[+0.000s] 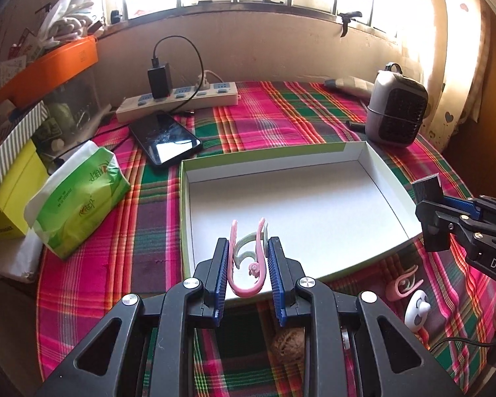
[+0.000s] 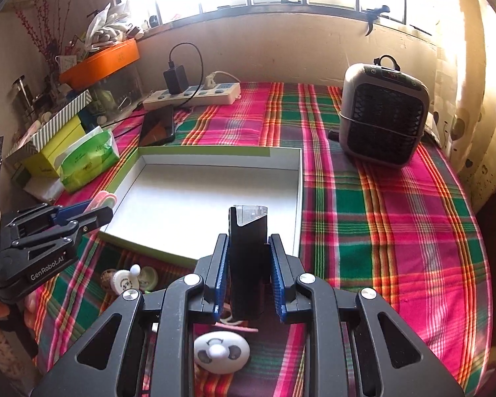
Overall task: Organize objects
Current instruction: 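Lift and carry the pink clip and black device over the white box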
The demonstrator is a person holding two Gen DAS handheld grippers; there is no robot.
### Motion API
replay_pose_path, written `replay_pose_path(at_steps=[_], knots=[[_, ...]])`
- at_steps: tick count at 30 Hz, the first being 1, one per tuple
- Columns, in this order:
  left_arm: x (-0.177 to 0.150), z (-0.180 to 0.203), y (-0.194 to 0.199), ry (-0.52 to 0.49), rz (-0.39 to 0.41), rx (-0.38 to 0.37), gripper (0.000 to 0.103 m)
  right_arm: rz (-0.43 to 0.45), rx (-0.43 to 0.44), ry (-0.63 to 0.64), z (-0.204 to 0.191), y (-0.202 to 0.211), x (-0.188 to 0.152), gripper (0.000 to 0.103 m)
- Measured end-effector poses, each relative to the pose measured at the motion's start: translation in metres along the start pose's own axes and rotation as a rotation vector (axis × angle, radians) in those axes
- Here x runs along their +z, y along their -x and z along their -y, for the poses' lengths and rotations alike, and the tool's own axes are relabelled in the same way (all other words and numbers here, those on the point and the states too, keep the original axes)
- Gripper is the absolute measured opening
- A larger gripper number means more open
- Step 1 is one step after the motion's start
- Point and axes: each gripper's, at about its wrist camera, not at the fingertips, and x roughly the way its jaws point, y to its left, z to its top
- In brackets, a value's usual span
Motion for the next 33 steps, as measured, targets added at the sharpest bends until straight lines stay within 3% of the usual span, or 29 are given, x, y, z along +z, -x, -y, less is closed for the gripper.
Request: replay_pose_path(at_steps=[20,33], knots=[[0.046,-0.011,-0.073,0.013,-0.089,0.017,0.021,-0.173,-0.001,0.005,0.006,-0.089,0.053,0.025],[0.050,-0.013,-0.095,0.013,-0.137,0.043,0.021,-0.208,-0.034,-0.005,0.010,-0.108,0.060,0.025]])
